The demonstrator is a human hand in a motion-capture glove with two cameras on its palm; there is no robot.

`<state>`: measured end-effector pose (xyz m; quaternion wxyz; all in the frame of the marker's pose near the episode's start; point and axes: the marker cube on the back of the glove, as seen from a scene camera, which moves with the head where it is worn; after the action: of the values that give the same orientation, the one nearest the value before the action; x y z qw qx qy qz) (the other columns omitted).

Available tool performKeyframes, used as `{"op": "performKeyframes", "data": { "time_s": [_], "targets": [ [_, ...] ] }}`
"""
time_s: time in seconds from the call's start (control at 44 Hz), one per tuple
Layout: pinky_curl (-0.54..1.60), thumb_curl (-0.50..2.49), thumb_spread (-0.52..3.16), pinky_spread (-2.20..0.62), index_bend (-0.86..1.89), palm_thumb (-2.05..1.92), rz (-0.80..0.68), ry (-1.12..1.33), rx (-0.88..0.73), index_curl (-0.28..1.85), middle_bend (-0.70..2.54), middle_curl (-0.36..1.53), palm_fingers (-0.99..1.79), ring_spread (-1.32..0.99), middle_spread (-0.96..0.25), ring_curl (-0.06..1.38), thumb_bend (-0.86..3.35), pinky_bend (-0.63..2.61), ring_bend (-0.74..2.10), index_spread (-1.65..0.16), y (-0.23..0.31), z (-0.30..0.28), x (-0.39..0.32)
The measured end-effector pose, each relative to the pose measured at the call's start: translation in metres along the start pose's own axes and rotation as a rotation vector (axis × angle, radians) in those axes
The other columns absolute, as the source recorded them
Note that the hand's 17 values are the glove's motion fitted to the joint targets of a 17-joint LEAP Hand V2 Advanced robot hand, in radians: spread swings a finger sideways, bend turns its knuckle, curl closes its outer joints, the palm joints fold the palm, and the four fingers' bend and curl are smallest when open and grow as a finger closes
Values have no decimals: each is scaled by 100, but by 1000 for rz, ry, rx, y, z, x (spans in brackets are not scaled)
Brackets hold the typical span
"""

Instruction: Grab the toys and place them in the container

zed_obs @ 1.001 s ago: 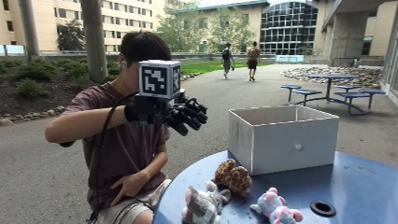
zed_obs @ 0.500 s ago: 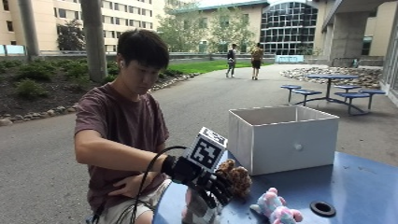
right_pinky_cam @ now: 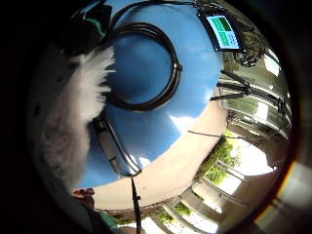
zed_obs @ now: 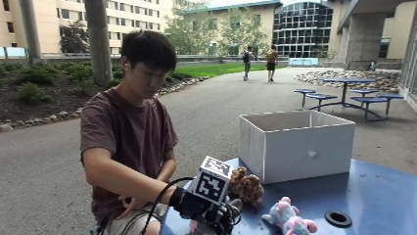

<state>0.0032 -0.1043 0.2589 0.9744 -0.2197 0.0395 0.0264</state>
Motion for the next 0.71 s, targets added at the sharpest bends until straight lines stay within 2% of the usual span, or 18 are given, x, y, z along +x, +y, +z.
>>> {"op": "performKeyframes", "data": {
  "time_s": [0.023,0.091,0.159,0.182,0.205,0.227,0.296,0.318,0.364,0.387,0.409,0.432,0.455,0.546,0.614,0.705],
  "targets": [
    [25,42,153,-31,70,73,-3,-13,-2,30,84,49,114,-36,-19,33,42,50,85,-17,-1,0,0],
    [25,43,154,-37,84,76,-10,-53,-22,37,99,54,136,-37,-20,35,44,45,88,-14,-2,-1,-1],
    [28,44,155,-39,93,79,-23,-101,-58,40,103,55,145,-37,-20,38,46,49,96,-11,-4,-3,-4],
    [32,44,156,-40,99,79,-28,-118,-73,43,78,46,143,-36,-23,43,46,59,109,-9,-5,-4,-5],
    [32,44,157,-41,101,80,-32,-133,-89,43,74,46,143,-36,-23,43,47,62,112,-7,-5,-6,-6],
    [32,44,159,-41,98,81,-34,-143,-107,43,94,53,152,-35,-21,43,49,61,111,-6,-5,-7,-6],
    [35,48,168,-41,98,89,-39,-123,-158,45,92,51,145,-31,-20,47,59,68,120,-1,-5,-13,-5],
    [38,50,170,-41,102,91,-43,-107,-172,47,70,43,132,-29,-21,49,63,74,127,0,-4,-15,-5],
    [37,54,173,-40,96,99,-53,-86,-191,46,83,48,132,-25,-24,48,73,72,126,1,-1,-20,-6],
    [35,58,172,-39,91,104,-58,-84,-195,45,108,57,137,-25,-23,48,78,66,123,0,1,-25,-7],
    [40,61,171,-40,98,108,-64,-87,-196,48,115,58,114,-29,-23,40,82,78,95,-2,3,-30,-9],
    [36,64,169,-39,91,109,-69,-92,-195,46,109,57,132,-25,-23,53,85,69,131,-4,6,-37,-11],
    [38,66,168,-39,90,111,-75,-98,-193,47,111,59,131,-25,-23,52,87,72,133,-5,8,-45,-13],
    [40,66,144,-38,103,86,-94,-126,-167,53,124,66,108,-31,-25,51,64,76,126,-9,19,-84,-24],
    [41,69,132,-38,107,76,-104,-121,-120,57,129,69,103,-33,-26,53,54,77,126,-11,26,-121,-33],
    [43,75,117,-38,113,68,-131,-91,-1,62,134,73,100,-36,-25,54,45,77,126,-14,37,-200,-53]
  ]
}}
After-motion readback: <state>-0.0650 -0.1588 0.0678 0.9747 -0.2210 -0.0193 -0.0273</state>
